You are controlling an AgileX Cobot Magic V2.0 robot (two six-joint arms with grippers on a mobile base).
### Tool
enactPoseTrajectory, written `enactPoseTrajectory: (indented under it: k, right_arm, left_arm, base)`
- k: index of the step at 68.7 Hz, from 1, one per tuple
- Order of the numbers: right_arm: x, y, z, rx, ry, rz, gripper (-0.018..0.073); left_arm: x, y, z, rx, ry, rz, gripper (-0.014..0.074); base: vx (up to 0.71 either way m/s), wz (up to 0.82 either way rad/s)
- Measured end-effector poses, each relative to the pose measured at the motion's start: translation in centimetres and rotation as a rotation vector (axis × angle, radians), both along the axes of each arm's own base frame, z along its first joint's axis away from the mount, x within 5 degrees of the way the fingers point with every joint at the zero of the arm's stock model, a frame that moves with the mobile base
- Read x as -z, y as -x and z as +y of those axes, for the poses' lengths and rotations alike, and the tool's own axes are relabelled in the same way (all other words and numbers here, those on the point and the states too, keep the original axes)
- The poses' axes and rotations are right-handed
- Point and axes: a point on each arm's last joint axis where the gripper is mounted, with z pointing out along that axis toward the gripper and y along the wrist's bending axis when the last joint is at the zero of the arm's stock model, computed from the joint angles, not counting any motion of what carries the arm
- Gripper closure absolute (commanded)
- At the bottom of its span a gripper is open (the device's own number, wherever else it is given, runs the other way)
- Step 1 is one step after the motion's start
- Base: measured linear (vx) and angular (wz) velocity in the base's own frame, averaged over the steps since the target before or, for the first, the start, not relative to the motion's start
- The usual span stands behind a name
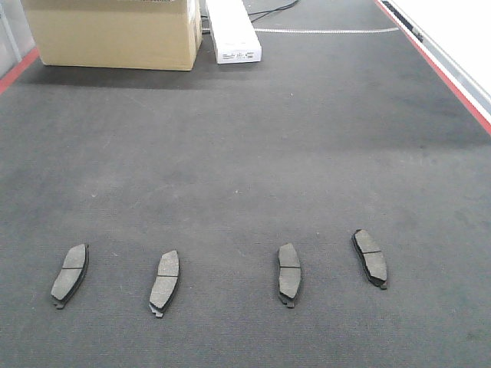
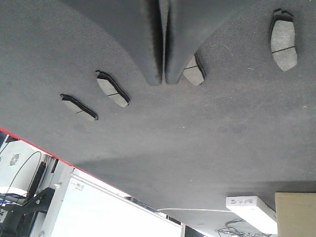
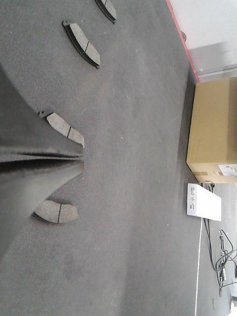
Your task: Move and align brake pads A on conveyor
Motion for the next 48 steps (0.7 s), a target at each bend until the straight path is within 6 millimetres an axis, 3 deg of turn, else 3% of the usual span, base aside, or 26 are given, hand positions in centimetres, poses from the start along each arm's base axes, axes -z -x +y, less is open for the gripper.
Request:
enactPoseTrajectory:
  k: [27,38,48]
  right_arm:
    - [0.0,0.0,0.0,0.0,0.0,0.0,0.0571]
    - [0.0,0.0,0.0,0.0,0.0,0.0,0.0571]
    - [0.0,0.0,0.0,0.0,0.0,0.0,0.0571]
  left_arm:
    - [0.4,-0.2,-0.1,0.001,-0.003,0.0,0.0604]
    - [3.7,-1.4,-0.4,-0.055,-0.104,-0.031,0.0604]
    - [7.2,-2.7,-0.1,-0.208,-0.112,-0.059,0.0603]
  base:
    - [0.0,0.0]
    - [0.0,0.0]
    - [0.0,0.0]
